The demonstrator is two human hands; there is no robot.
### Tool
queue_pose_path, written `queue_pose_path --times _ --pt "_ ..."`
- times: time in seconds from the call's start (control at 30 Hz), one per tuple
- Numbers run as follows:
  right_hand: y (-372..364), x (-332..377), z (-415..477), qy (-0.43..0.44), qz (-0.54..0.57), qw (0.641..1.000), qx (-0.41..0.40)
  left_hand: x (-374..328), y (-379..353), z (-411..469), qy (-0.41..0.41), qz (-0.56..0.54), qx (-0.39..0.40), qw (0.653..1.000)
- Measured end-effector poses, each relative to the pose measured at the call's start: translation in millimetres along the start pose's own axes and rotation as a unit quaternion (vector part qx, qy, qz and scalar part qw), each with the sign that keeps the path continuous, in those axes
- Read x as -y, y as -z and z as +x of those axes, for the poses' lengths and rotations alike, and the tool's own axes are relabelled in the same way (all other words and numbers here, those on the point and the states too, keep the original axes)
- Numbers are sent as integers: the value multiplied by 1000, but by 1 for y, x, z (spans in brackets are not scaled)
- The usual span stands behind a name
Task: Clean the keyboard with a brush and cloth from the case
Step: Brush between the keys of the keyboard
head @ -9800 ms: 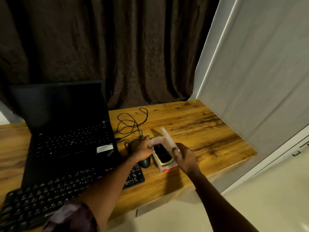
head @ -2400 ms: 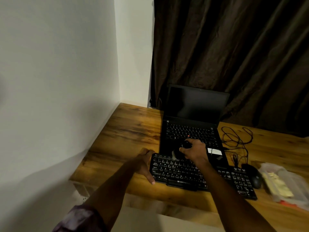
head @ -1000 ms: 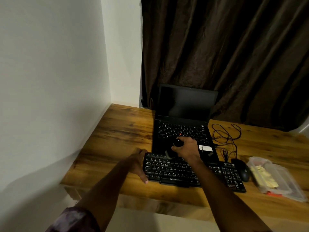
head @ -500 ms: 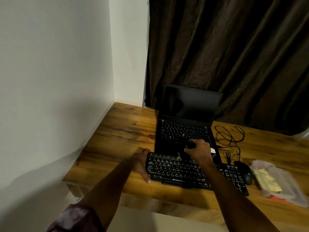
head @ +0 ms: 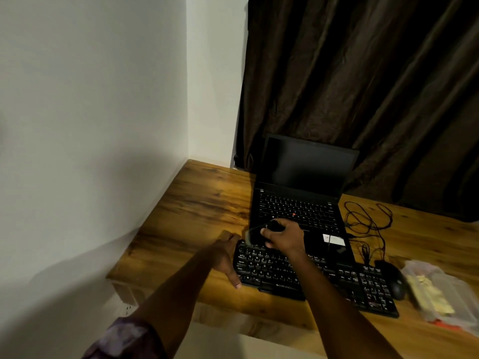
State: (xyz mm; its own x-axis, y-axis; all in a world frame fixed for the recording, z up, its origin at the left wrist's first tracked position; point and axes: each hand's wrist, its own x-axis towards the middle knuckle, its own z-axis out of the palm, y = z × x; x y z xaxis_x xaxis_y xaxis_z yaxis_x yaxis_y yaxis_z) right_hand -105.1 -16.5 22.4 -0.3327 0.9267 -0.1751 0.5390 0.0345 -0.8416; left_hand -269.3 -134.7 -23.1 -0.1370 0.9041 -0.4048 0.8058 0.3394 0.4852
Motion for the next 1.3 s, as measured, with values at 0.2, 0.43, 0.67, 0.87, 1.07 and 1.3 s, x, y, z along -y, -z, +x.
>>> queue_pose_path --times 0.2,0.43,0.67,0.87,1.07,1.3 --pt "8 -5 0 8 -71 997 -15 -5 4 -2 9 1 4 1000" --pt "-13 21 -4 87 -197 976 -15 -6 4 0 13 -3 3 1000" --pt "-31 6 2 52 -109 993 -1 -1 4 0 5 -3 -9 1000" --pt "4 -5 5 40 -165 984 -58 -1 1 -1 -6 -7 -5 1000" --pt "4 0 -1 84 -245 965 -52 -4 2 -1 3 9 4 1000" --pt "8 -11 4 45 -112 992 -27 -2 1 0 -24 9 0 1000"
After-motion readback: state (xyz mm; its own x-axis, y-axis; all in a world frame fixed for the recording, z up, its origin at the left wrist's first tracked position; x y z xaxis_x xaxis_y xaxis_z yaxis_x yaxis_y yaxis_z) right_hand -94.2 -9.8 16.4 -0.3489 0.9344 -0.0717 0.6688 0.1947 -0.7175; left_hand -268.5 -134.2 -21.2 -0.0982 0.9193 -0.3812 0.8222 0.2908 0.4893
